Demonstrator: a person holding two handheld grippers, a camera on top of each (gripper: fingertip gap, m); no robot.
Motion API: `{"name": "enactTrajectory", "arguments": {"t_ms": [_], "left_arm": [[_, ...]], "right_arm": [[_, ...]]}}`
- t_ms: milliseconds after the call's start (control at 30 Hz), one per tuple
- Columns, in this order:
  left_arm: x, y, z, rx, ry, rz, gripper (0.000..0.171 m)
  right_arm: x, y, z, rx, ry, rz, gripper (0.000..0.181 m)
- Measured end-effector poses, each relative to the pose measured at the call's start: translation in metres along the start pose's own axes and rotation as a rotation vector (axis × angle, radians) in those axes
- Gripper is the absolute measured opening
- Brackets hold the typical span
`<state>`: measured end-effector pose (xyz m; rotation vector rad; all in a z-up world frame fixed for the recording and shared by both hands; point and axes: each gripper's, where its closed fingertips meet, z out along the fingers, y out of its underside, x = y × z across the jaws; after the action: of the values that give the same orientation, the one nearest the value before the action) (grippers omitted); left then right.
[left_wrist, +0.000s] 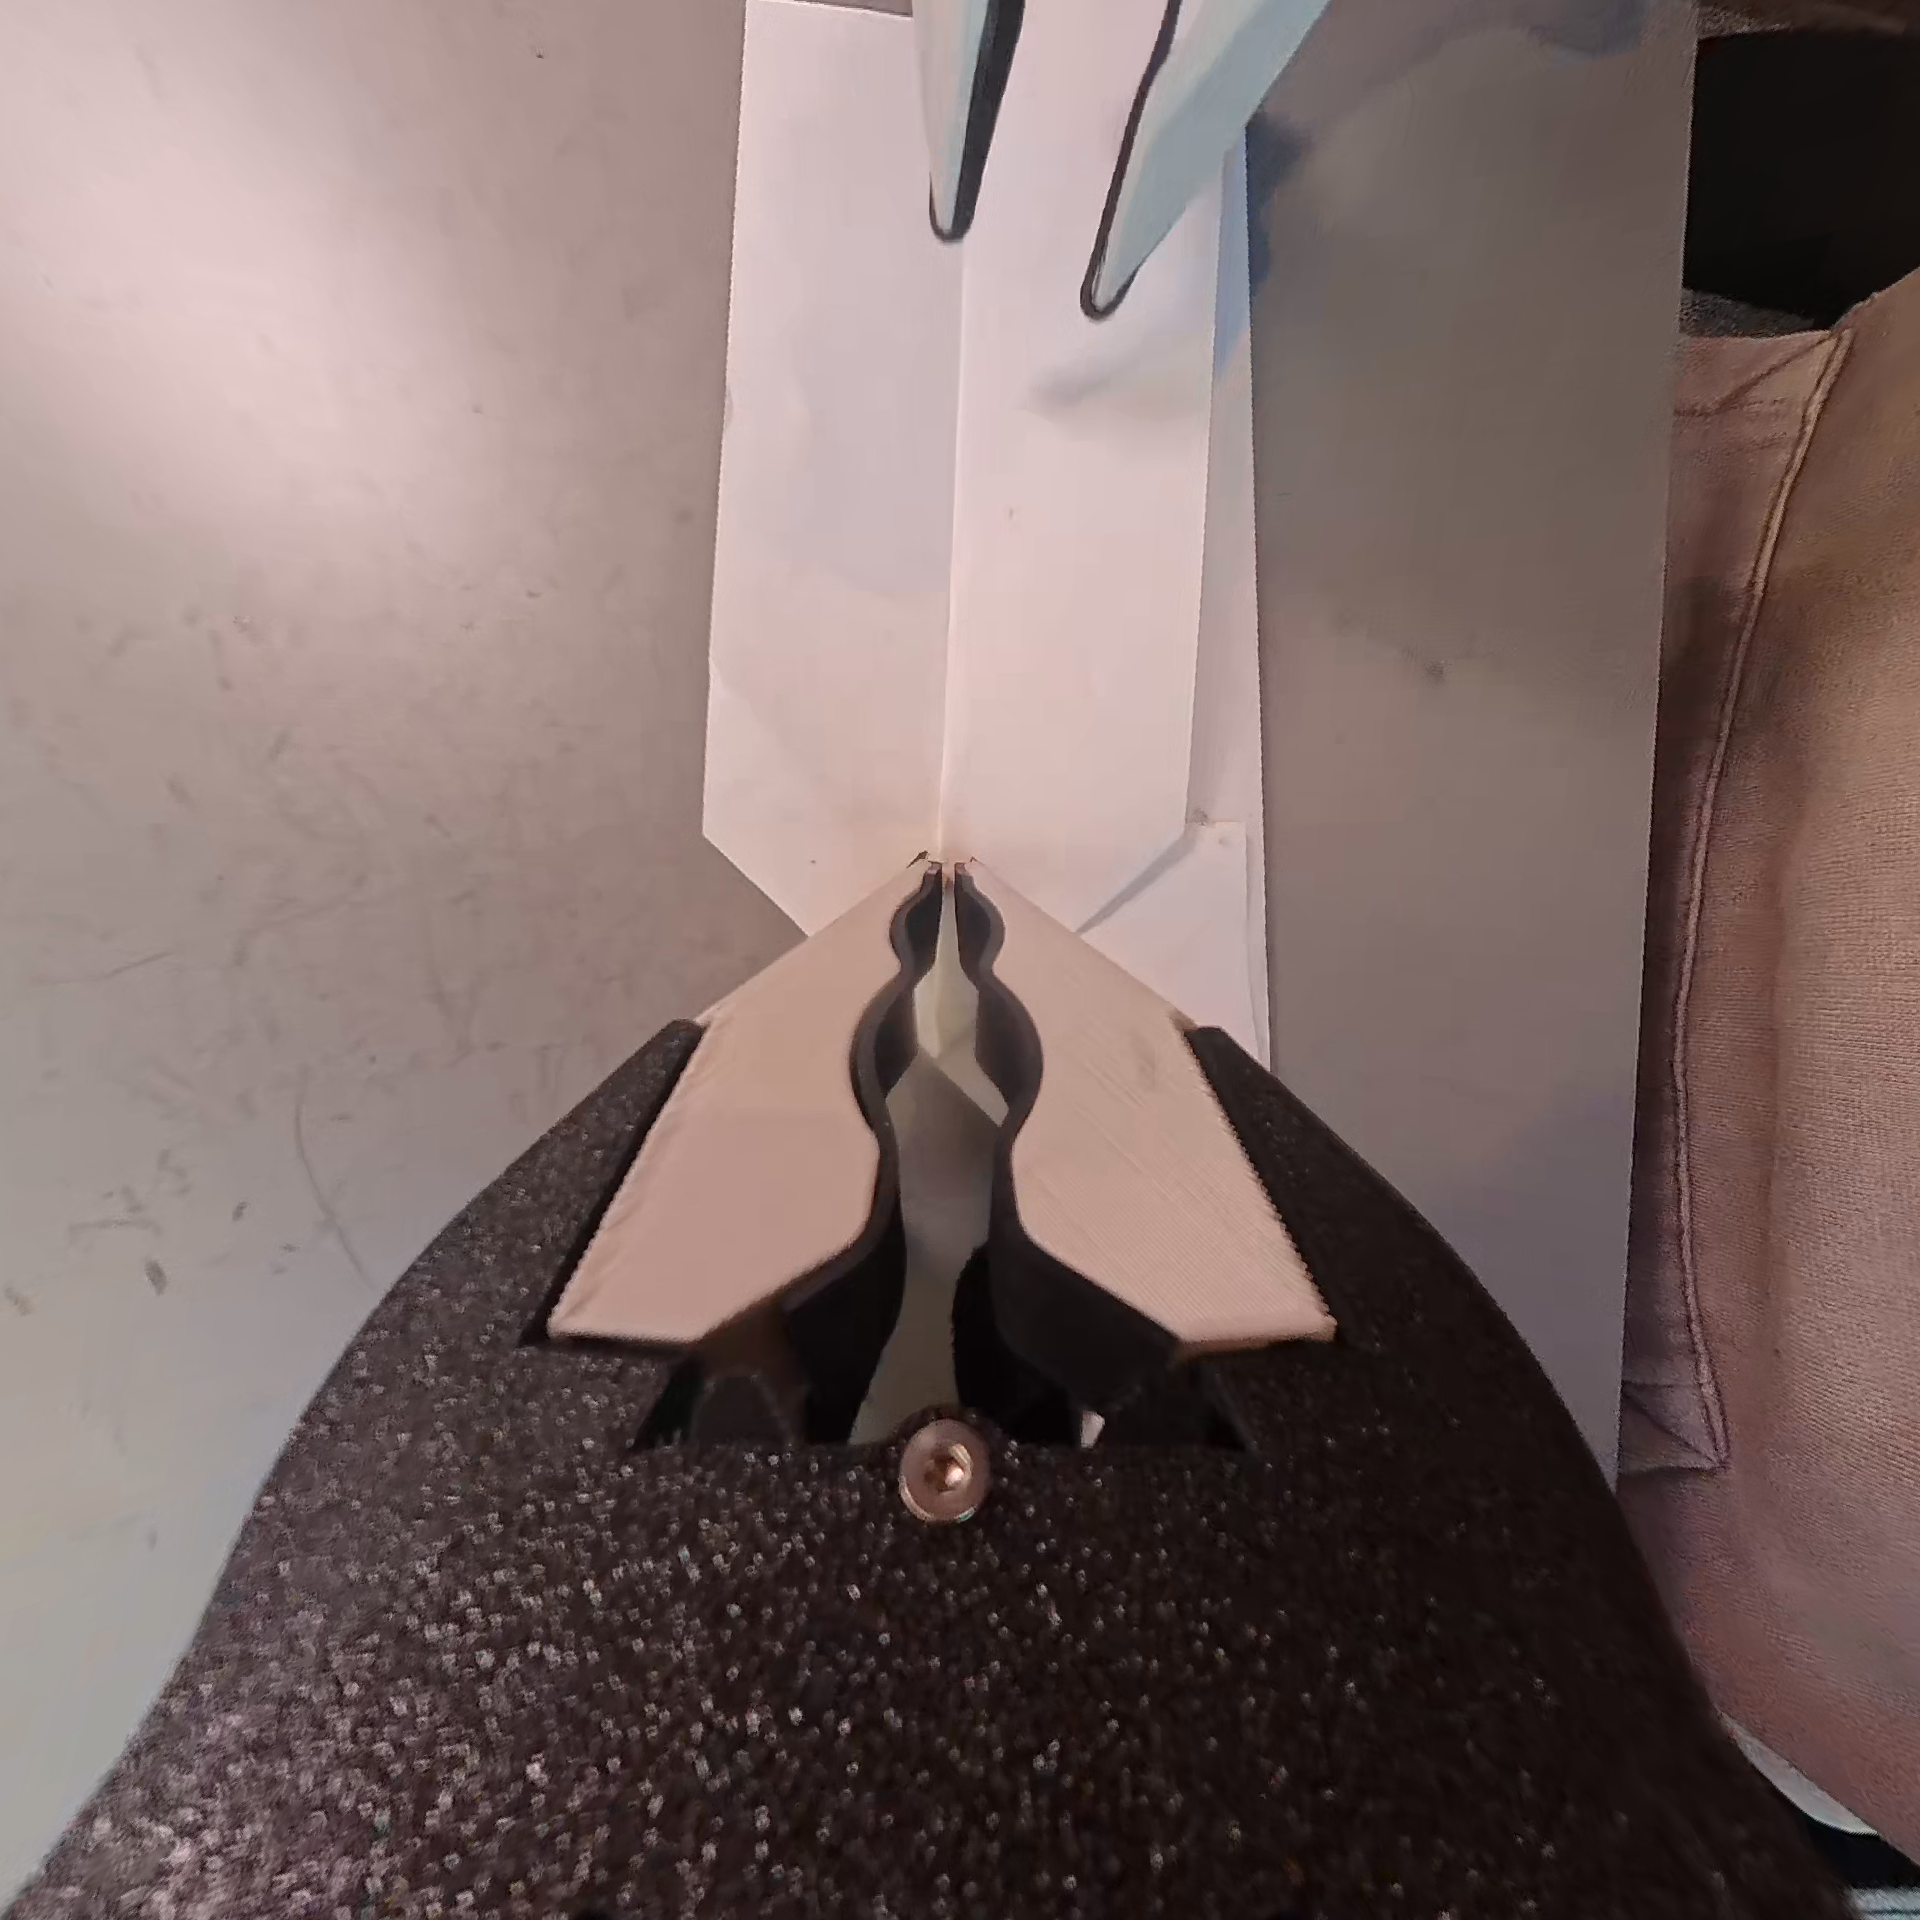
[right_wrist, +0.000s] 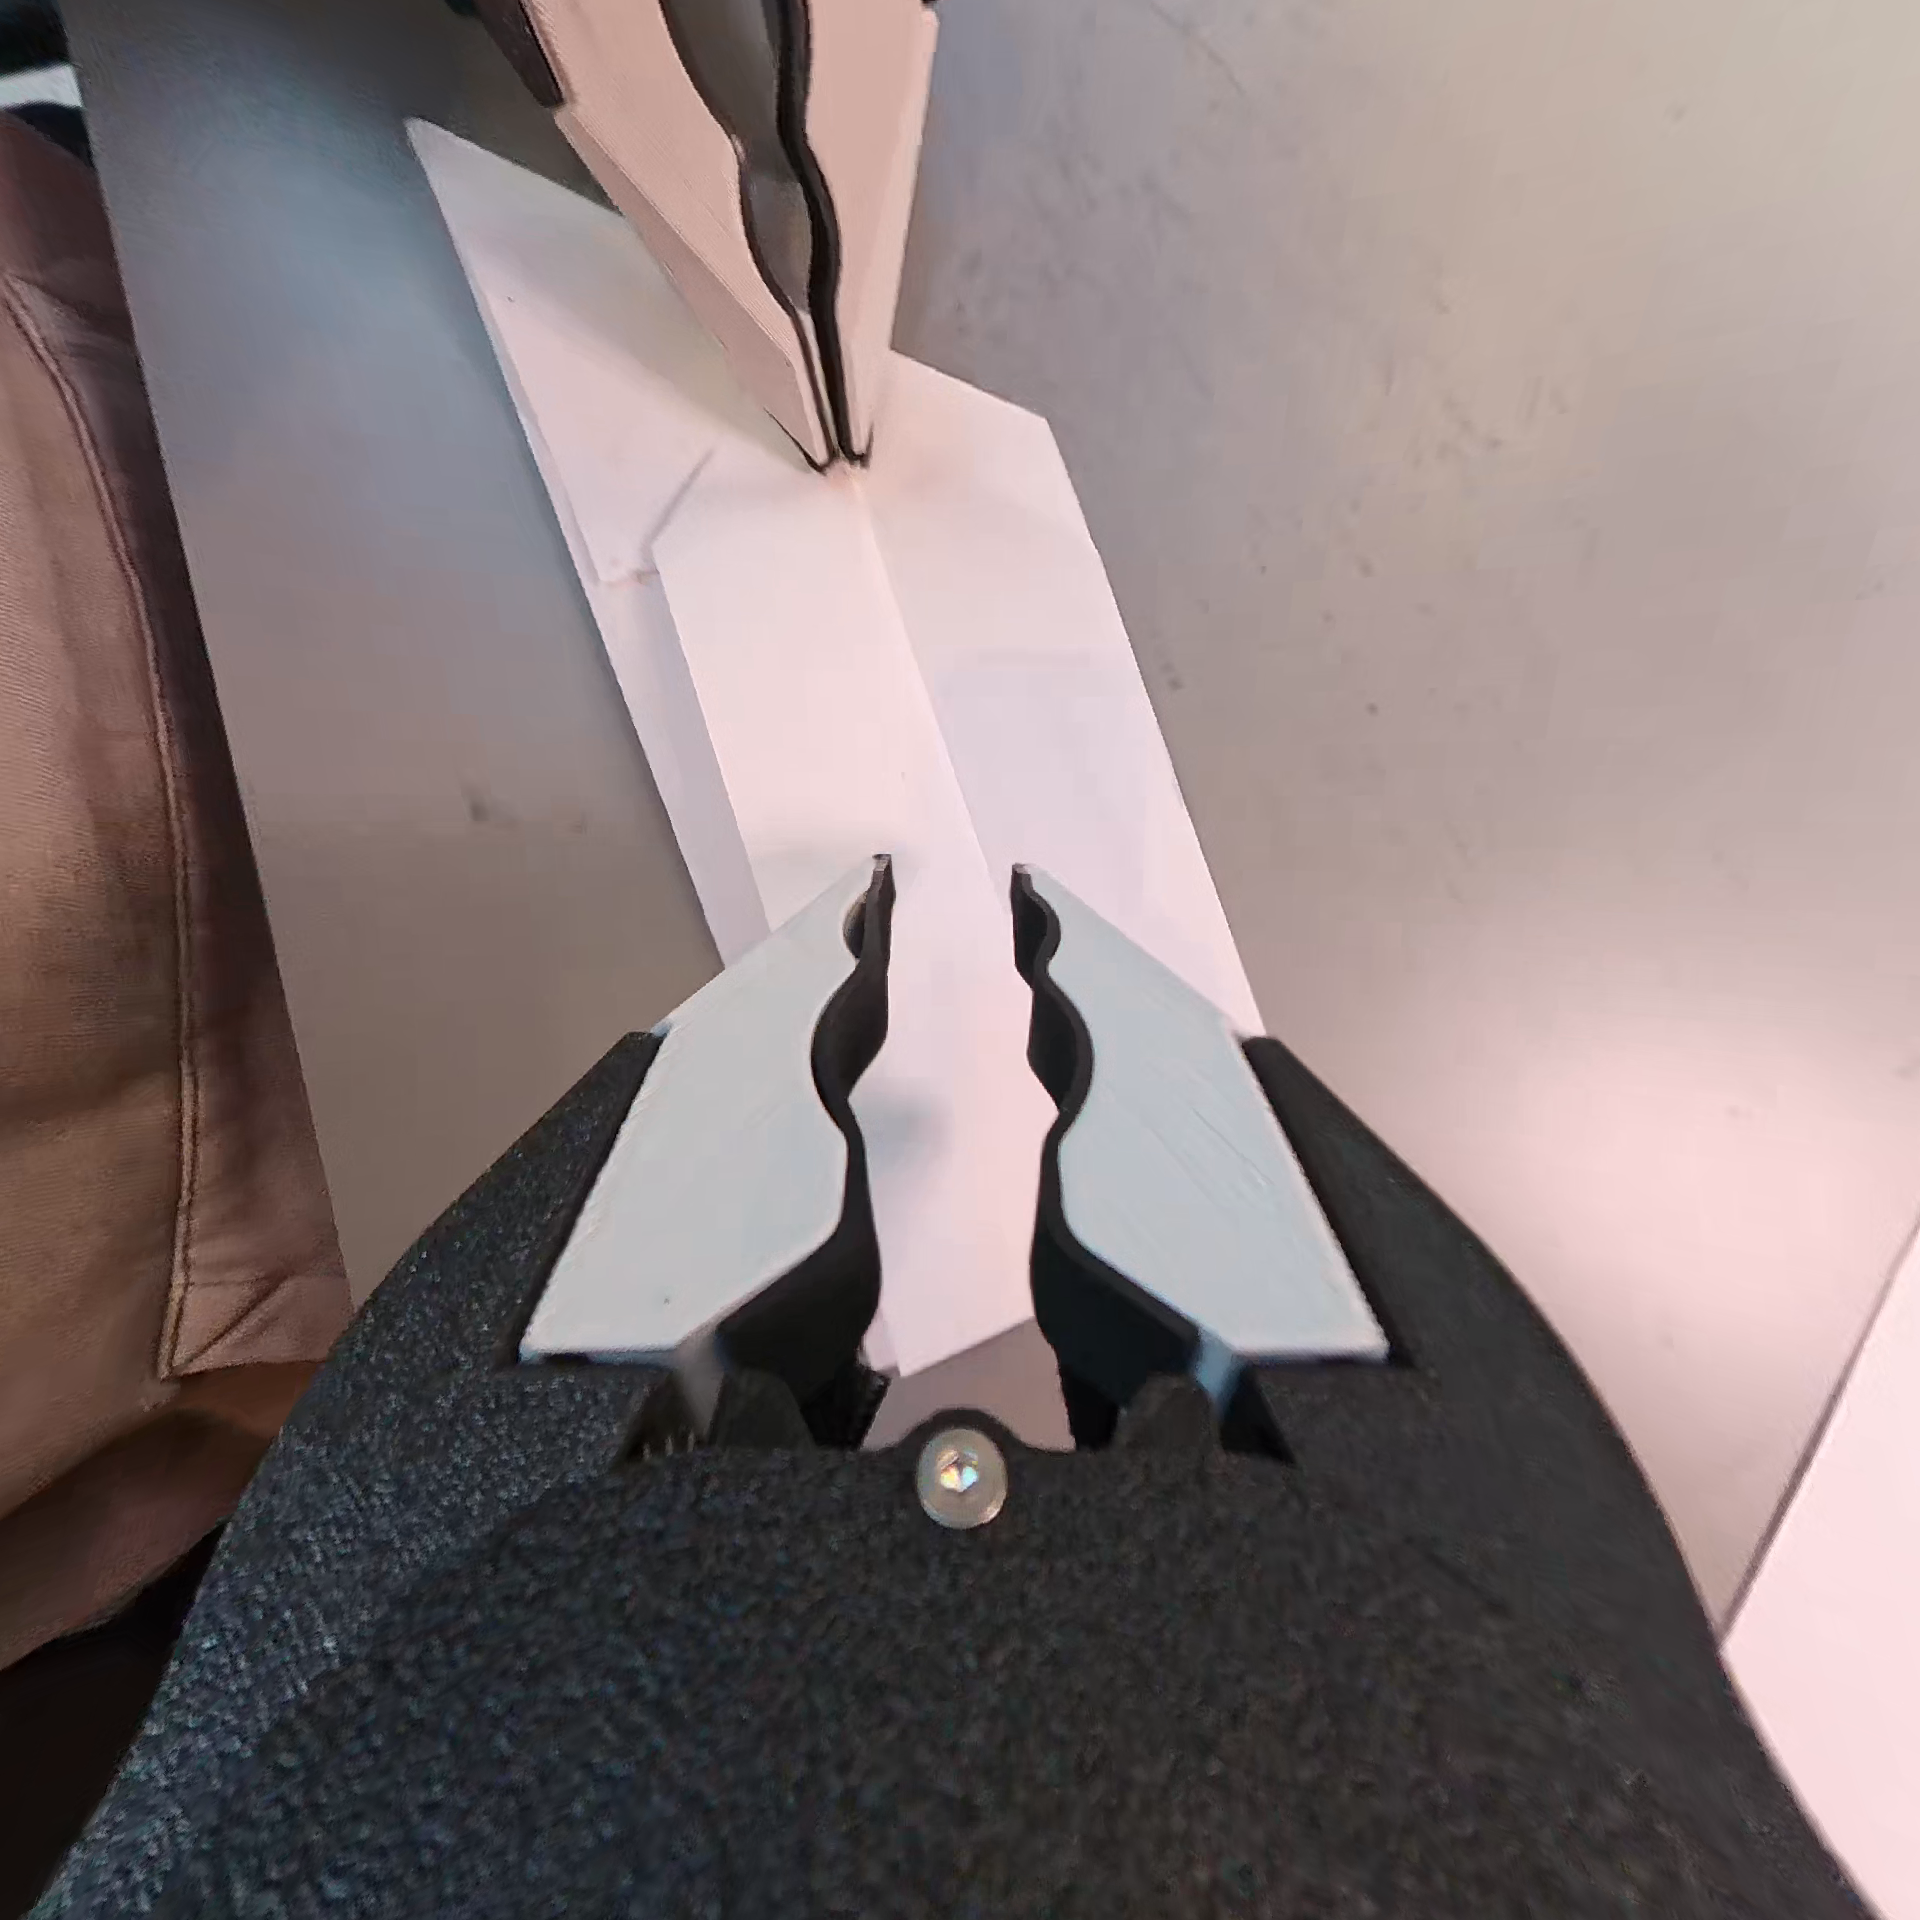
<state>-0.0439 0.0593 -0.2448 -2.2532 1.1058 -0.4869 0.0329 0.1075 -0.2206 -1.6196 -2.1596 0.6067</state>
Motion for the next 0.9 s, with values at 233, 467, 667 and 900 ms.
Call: {"name": "enactTrajectory", "arguments": {"t_ms": [233,467,667,900], "left_arm": [[-0.005,-0.001,-0.012,-0.001,-0.020,-0.006,0.001],[-0.007,0.021,-0.022,-0.005,0.036,-0.149,0.005],[-0.007,0.022,-0.020,-0.014,0.017,-0.121,0.004],[-0.006,0.020,-0.017,-0.041,-0.017,-0.060,0.002]], "right_arm": [[-0.005,-0.007,0.031,-0.041,-0.065,-0.034,0.016],[-0.004,-0.007,0.032,-0.007,-0.059,-0.017,0.014],[-0.004,-0.007,0.031,0.011,-0.053,-0.023,0.014],[-0.003,-0.027,0.029,0.079,-0.057,-0.015,0.014]]}}
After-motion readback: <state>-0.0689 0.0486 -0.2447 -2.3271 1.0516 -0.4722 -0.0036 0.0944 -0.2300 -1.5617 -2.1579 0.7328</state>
